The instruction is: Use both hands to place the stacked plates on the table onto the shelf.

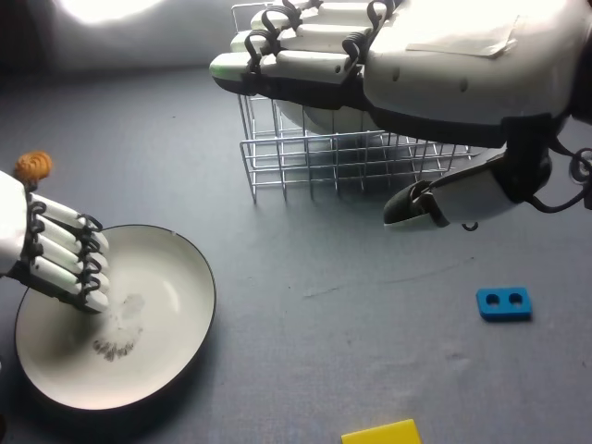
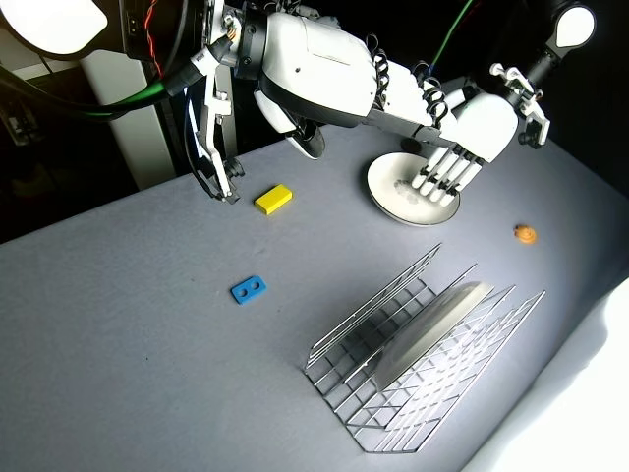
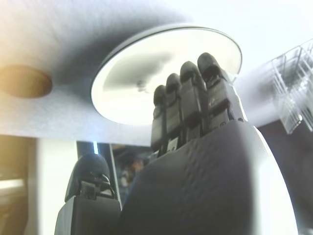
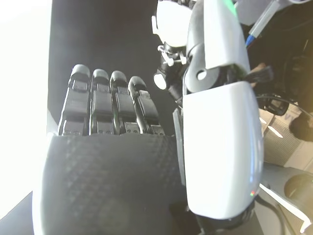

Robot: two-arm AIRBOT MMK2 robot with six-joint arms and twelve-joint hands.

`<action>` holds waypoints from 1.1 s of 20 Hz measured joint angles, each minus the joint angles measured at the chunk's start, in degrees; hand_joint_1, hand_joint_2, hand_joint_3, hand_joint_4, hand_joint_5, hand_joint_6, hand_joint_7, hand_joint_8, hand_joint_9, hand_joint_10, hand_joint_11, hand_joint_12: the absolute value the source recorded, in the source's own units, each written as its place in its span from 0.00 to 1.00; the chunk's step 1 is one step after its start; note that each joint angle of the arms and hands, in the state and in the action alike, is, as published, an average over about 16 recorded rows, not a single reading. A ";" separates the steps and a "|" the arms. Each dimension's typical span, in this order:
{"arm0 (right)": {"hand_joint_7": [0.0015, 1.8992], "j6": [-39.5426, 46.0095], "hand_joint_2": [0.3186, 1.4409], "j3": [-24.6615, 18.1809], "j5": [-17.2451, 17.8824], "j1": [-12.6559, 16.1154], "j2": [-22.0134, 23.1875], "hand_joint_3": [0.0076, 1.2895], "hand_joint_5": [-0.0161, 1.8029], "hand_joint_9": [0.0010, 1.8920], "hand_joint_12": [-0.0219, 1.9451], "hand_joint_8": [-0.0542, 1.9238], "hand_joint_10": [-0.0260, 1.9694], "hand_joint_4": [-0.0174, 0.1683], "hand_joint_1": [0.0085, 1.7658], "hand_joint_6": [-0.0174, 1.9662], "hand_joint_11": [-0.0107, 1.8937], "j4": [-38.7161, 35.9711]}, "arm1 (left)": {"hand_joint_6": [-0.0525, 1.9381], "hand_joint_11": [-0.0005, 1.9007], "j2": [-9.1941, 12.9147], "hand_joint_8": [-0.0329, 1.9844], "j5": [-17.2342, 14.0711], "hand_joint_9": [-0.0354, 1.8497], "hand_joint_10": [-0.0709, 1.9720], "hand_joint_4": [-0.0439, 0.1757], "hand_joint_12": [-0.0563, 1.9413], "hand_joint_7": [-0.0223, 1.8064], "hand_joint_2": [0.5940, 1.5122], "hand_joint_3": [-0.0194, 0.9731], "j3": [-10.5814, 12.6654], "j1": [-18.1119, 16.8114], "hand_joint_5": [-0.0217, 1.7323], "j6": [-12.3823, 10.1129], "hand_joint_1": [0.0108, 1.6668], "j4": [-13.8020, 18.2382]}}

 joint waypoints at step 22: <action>0.01 0.00 0.56 -0.52 -0.03 -0.09 0.12 0.00 0.02 0.01 0.02 0.03 0.01 0.10 0.69 0.02 0.02 0.00 | 0.03 0.01 1.13 0.02 -8.28 0.11 0.04 0.18 0.18 0.12 0.64 0.04 7.85 1.72 0.13 2.77 0.00 0.26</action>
